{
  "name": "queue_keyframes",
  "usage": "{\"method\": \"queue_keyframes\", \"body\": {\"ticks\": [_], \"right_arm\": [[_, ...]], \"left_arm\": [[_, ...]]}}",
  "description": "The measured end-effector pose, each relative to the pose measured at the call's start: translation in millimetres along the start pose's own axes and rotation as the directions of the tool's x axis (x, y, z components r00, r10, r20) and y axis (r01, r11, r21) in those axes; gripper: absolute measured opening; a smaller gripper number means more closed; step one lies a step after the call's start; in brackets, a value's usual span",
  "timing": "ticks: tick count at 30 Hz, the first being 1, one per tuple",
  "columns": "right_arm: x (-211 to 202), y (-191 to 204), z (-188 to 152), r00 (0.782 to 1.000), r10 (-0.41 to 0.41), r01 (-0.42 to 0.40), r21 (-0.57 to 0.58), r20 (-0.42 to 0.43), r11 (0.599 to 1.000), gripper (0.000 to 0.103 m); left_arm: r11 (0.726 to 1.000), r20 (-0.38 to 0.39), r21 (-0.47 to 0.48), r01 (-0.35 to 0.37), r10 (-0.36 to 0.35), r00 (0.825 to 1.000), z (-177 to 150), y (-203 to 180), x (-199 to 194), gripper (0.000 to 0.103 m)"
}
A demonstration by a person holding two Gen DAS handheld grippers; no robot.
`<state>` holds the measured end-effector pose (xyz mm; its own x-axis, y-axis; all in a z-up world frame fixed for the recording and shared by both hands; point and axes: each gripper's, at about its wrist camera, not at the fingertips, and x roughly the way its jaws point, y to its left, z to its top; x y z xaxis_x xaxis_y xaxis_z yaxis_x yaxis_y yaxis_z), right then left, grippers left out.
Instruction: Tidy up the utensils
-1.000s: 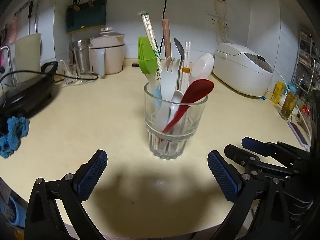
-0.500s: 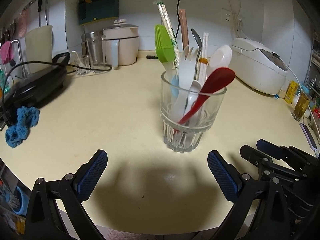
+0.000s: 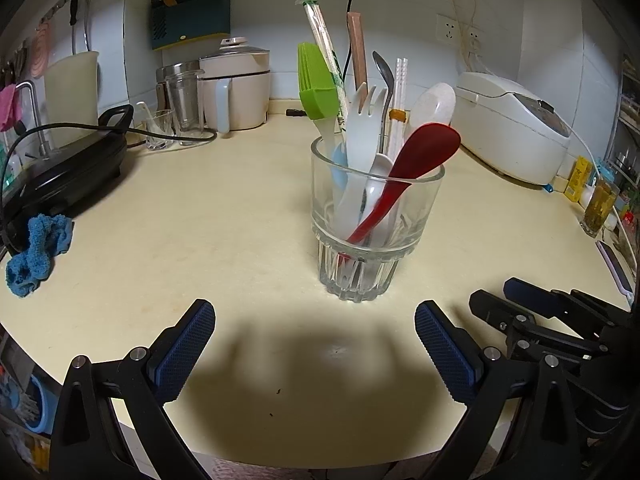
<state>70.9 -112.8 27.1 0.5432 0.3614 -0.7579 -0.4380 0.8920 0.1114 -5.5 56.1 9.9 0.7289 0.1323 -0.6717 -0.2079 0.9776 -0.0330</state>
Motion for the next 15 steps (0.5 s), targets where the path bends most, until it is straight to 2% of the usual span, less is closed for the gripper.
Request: {"method": "queue_keyframes", "body": {"ticks": [15], "right_arm": [[0.3, -0.7, 0.5, 1.000, 0.002, -0.002, -0.003, -0.005, 1.000, 0.044]], "left_arm": [[1.000, 0.010, 0.023, 0.002, -0.002, 1.000, 0.4, -6.6, -1.9, 0.102]]}}
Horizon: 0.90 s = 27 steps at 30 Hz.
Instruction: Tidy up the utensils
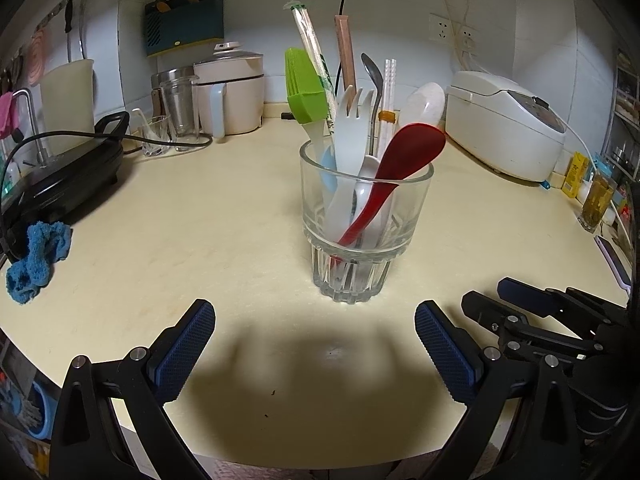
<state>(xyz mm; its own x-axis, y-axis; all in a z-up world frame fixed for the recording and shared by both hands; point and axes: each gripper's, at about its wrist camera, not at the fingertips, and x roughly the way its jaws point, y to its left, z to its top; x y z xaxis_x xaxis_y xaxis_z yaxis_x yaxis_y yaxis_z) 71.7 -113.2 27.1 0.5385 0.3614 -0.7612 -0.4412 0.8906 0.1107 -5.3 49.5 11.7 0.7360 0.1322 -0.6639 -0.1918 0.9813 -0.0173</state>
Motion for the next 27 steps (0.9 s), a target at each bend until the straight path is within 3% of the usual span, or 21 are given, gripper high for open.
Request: {"method": "queue_keyframes", "body": {"ticks": [27], "right_arm": [[5.7, 4.9, -3.6, 1.000, 0.005, -0.005, -0.009, -0.022, 1.000, 0.044]], "left_arm": [[1.000, 0.009, 0.019, 0.001, -0.001, 1.000, -1.7, -0.1, 2.5, 0.102]]}}
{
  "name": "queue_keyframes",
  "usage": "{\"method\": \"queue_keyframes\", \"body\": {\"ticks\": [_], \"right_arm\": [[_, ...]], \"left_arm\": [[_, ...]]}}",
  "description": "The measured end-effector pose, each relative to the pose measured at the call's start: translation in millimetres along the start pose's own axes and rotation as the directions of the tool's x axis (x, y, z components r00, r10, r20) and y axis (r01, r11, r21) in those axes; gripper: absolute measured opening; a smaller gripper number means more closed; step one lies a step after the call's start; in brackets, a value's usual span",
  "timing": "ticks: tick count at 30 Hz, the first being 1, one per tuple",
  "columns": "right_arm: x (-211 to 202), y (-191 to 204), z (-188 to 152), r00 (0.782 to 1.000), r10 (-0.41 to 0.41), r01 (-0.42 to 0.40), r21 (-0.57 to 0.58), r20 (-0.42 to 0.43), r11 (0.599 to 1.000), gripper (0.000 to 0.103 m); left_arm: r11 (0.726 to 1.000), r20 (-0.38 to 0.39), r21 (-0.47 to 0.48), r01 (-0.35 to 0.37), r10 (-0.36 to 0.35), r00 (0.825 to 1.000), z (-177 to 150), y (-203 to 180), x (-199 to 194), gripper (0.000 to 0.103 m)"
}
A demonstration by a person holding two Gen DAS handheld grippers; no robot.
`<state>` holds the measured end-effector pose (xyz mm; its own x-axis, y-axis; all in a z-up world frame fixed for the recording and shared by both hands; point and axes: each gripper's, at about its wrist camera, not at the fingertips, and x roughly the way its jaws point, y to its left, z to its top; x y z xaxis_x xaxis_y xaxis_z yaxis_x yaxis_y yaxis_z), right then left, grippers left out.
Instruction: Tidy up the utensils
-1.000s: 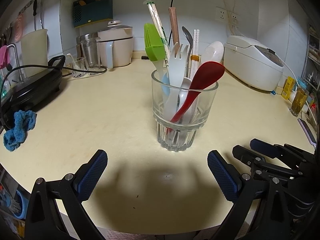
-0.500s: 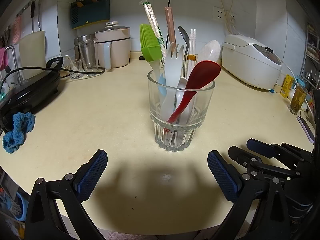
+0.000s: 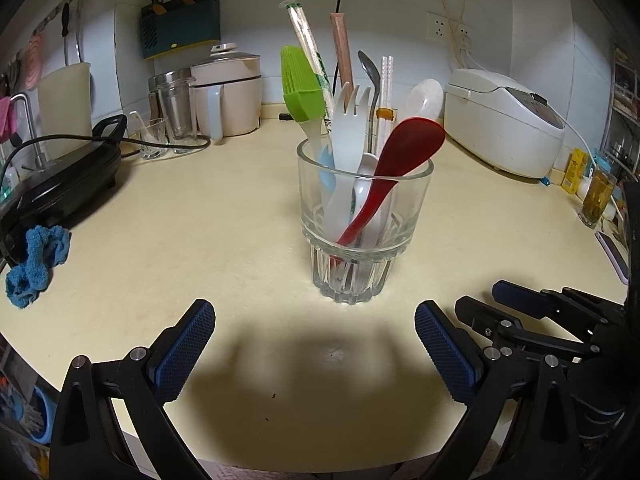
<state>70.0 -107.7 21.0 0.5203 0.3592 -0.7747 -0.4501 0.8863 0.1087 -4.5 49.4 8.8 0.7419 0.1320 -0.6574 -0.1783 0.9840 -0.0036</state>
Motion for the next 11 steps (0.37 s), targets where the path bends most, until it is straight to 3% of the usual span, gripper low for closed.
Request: {"method": "queue_keyframes", "body": {"ticks": [11], "right_arm": [[3.9, -0.4, -0.7, 1.000, -0.001, 0.001, 0.008, -0.009, 1.000, 0.044]], "left_arm": [[0.999, 0.001, 0.033, 0.023, -0.023, 1.000, -1.8, -4.1, 2.6, 0.097]]}}
